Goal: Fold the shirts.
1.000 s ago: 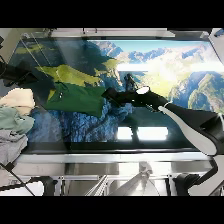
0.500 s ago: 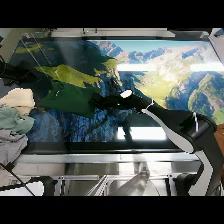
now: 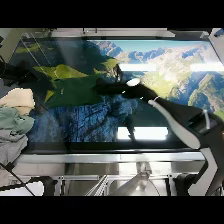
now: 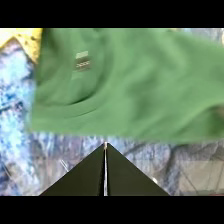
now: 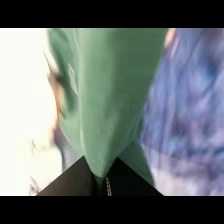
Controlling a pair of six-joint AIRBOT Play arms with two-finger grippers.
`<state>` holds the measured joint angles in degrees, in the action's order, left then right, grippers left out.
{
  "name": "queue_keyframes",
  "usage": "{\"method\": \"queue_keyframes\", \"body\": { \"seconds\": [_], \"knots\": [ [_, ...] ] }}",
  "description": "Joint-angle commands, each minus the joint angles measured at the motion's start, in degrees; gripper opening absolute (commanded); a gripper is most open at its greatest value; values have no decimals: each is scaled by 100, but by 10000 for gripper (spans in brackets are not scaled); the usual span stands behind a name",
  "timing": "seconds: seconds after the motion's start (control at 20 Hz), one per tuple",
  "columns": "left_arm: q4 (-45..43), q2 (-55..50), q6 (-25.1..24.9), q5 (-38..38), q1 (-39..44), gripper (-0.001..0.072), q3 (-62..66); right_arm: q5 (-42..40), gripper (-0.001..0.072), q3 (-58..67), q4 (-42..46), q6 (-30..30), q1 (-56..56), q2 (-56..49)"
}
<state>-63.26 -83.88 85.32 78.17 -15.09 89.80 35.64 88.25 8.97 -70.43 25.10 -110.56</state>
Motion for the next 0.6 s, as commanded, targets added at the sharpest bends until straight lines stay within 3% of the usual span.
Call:
{"method": "queue_keyframes", "body": {
  "seconds": [0.0,0.55],
  "knots": [
    [42,9,-2,50,-4,14,-2,282,25,-96,179,-94,-1016,546],
    [-20,61,-26,284,597,14,0,809,25,-221,1088,-188,-4334,1832]
  ]
}}
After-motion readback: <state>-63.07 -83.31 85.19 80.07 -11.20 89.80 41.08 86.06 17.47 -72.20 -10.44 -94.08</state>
